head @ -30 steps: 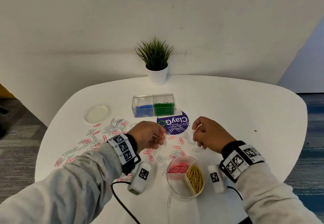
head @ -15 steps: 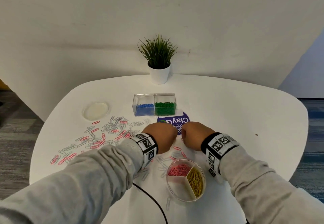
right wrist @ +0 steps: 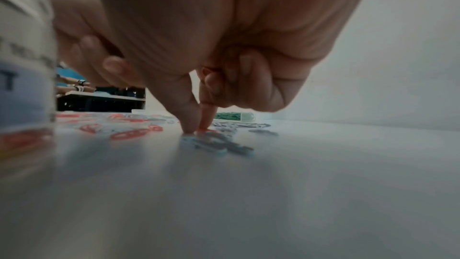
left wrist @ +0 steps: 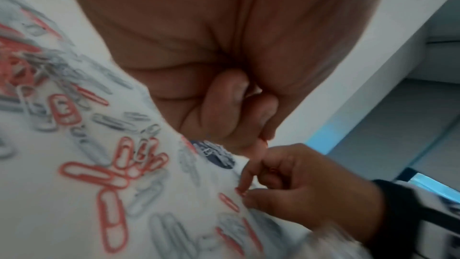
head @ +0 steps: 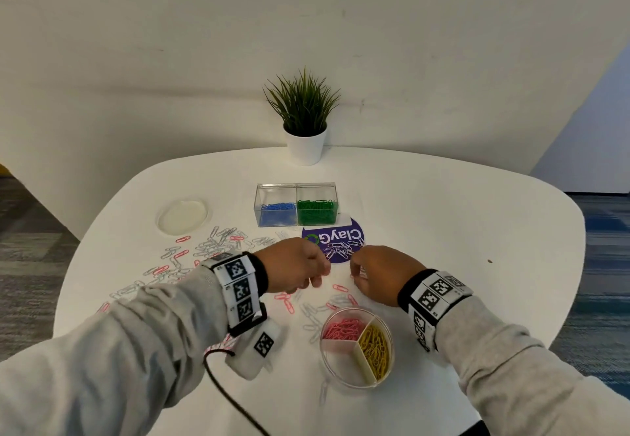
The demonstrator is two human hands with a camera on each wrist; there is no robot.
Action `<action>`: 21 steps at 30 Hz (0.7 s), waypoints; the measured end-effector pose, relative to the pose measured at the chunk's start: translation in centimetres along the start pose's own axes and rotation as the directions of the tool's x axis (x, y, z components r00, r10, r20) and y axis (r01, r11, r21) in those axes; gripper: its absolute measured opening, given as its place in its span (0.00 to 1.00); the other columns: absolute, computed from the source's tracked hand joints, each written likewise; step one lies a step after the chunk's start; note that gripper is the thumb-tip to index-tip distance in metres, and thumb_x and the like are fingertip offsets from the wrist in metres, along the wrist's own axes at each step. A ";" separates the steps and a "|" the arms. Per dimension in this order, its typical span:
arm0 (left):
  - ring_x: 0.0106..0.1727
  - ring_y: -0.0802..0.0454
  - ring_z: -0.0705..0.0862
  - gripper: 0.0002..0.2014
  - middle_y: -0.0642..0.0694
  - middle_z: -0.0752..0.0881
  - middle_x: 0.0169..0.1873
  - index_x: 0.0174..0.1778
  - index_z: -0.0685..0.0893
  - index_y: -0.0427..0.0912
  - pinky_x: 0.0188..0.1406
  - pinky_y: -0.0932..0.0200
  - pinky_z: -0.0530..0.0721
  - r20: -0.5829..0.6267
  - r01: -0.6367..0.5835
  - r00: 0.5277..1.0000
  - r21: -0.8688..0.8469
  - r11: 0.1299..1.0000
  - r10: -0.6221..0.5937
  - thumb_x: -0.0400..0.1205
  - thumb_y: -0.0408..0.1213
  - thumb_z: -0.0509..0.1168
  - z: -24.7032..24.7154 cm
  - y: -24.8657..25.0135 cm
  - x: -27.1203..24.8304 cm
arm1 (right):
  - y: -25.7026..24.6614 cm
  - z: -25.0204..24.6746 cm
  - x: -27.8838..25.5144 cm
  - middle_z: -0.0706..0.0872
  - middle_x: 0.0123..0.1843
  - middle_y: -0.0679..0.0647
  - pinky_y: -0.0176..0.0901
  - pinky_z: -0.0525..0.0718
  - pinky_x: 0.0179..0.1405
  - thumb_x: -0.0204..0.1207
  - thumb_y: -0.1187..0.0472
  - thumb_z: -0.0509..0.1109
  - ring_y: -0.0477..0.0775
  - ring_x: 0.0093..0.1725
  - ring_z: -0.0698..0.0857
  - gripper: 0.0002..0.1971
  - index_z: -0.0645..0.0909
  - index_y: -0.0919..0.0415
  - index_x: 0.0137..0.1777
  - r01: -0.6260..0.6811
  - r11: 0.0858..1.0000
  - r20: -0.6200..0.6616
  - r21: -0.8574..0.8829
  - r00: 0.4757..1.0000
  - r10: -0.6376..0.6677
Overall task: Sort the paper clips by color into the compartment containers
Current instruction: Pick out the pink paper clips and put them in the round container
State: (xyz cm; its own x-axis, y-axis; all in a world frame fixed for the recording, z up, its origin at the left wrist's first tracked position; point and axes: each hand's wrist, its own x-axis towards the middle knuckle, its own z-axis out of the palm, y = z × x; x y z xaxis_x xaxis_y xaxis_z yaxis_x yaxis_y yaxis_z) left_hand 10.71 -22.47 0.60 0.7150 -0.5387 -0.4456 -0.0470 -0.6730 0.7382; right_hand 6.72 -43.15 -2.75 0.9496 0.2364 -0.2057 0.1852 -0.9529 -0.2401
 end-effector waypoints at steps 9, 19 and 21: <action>0.52 0.58 0.81 0.09 0.54 0.86 0.55 0.60 0.83 0.52 0.51 0.64 0.76 0.144 -0.370 0.924 0.575 0.730 0.355 0.85 0.43 0.65 3.7 2.6 -5.1 | -1.1 -0.2 -0.6 0.81 0.41 0.53 0.39 0.74 0.33 0.80 0.58 0.62 0.53 0.40 0.83 0.05 0.74 0.57 0.44 -0.024 0.987 0.062 -0.159 0.998 0.034; 0.56 0.55 0.85 0.15 0.53 0.86 0.61 0.66 0.81 0.53 0.57 0.55 0.84 0.057 -0.426 0.870 0.590 0.686 0.491 0.85 0.37 0.60 4.0 2.5 -6.4 | -3.0 -5.7 -6.3 0.80 0.44 0.45 0.44 0.80 0.44 0.76 0.58 0.66 0.48 0.42 0.79 0.03 0.74 0.51 0.43 0.065 0.996 -0.028 0.064 0.998 -0.063; 0.53 0.56 0.86 0.13 0.54 0.88 0.57 0.63 0.83 0.53 0.54 0.56 0.85 0.033 -0.428 0.865 0.573 0.699 0.502 0.85 0.37 0.61 4.0 2.4 -6.5 | -3.5 -5.3 -6.9 0.79 0.45 0.45 0.42 0.79 0.43 0.76 0.58 0.67 0.48 0.43 0.78 0.03 0.75 0.52 0.45 0.085 0.995 -0.007 0.050 0.996 -0.085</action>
State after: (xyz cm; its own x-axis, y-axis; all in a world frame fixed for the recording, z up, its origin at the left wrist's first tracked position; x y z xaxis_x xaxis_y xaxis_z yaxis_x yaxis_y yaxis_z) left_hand 3.16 -22.53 3.25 0.5714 -0.8201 -0.0318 -0.7384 -0.5306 0.4163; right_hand 0.89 -42.43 4.57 0.9324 0.3147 -0.1778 0.2523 -0.9189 -0.3034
